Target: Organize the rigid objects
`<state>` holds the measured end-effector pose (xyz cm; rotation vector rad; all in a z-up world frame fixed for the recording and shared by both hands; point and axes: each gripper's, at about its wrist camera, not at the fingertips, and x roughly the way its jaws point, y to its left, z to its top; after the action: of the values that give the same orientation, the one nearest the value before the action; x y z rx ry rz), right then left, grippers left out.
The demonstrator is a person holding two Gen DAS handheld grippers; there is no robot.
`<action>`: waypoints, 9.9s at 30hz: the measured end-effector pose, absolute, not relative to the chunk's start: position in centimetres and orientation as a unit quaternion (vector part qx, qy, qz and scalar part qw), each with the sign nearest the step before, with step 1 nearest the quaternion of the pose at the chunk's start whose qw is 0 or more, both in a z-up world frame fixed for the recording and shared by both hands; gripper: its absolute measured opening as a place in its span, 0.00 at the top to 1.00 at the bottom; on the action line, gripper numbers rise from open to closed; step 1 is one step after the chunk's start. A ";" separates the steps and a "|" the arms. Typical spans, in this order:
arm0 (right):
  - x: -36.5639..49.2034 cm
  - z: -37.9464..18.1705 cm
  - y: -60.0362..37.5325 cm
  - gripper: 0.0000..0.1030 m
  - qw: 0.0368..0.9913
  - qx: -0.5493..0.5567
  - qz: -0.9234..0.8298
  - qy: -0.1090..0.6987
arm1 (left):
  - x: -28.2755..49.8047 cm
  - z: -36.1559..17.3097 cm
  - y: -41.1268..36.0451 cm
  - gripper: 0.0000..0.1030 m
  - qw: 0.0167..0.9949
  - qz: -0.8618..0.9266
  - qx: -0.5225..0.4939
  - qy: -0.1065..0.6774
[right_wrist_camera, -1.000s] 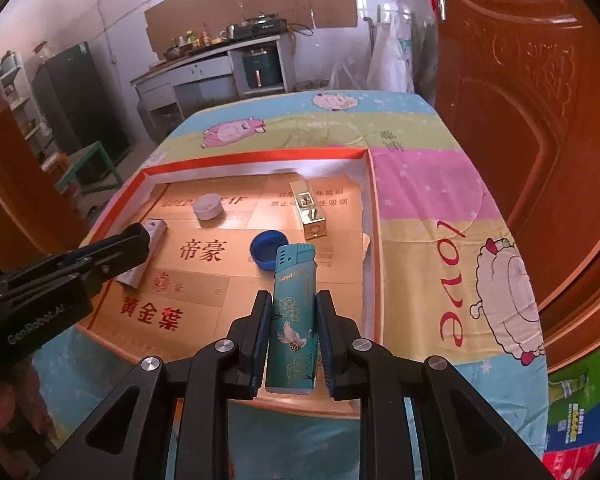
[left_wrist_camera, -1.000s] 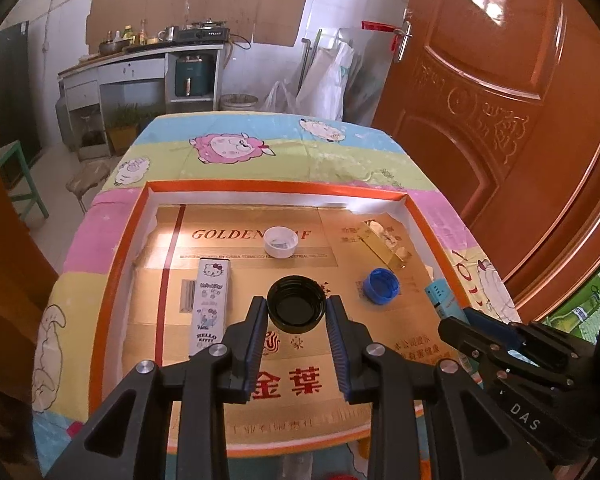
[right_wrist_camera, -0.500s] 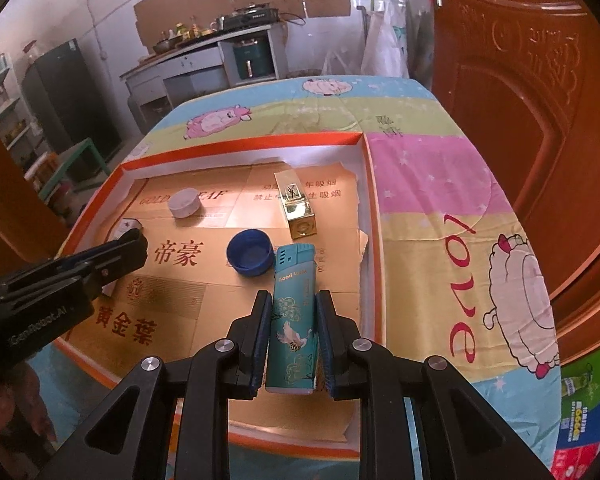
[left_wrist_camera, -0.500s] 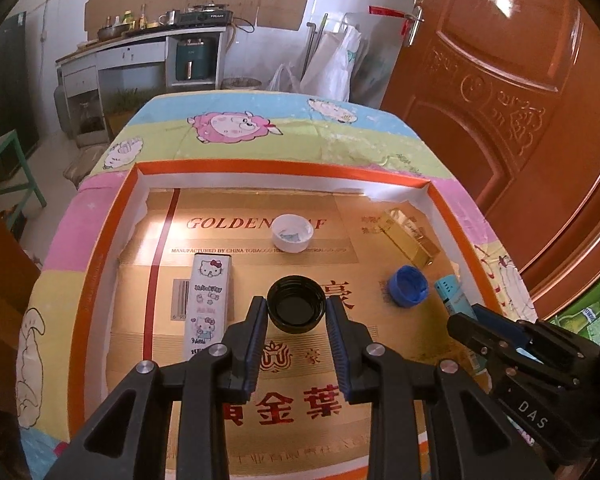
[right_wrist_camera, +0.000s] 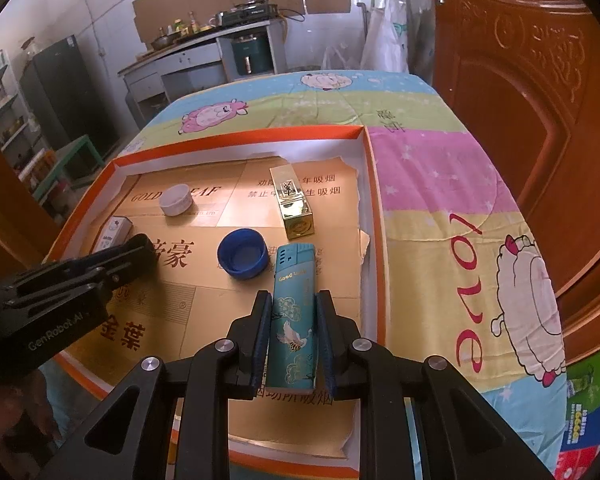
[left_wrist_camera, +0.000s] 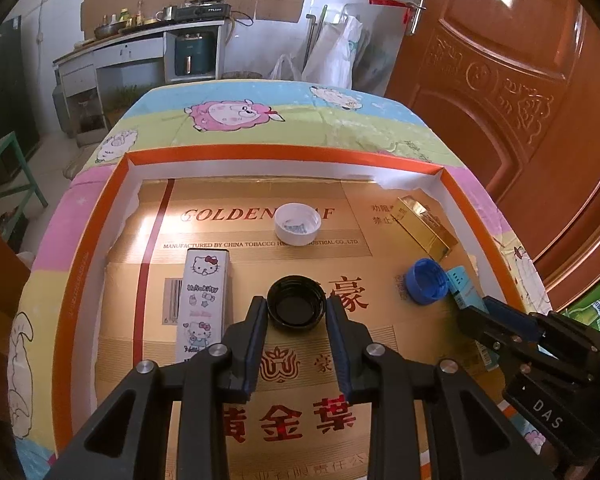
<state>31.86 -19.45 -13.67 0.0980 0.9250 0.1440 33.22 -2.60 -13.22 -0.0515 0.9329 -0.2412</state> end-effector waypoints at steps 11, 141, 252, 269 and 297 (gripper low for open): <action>31.8 -13.7 -19.1 0.78 0.895 0.028 0.067 0.440 | 33.1 -13.4 -2.9 0.70 0.890 -0.113 -0.014 0.442; 16.3 -14.4 -16.4 0.35 0.897 0.015 0.120 0.426 | 19.4 -14.4 -0.9 0.58 0.894 -0.099 0.050 0.434; 27.0 -7.7 -15.0 0.70 0.907 0.029 0.167 0.386 | 28.4 -6.2 1.9 0.80 0.920 -0.077 -0.010 0.384; 31.4 -9.2 -13.8 0.70 0.897 0.011 0.174 0.405 | 33.7 -8.4 3.0 0.80 0.907 -0.066 -0.011 0.416; 36.3 -12.4 -12.0 0.70 0.876 -0.012 0.188 0.444 | 38.6 -12.0 3.5 0.80 0.889 -0.045 0.013 0.455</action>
<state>36.30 -12.03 -12.39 -0.0246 0.9258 0.3924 38.61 3.53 -12.01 0.0269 0.9450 -0.0935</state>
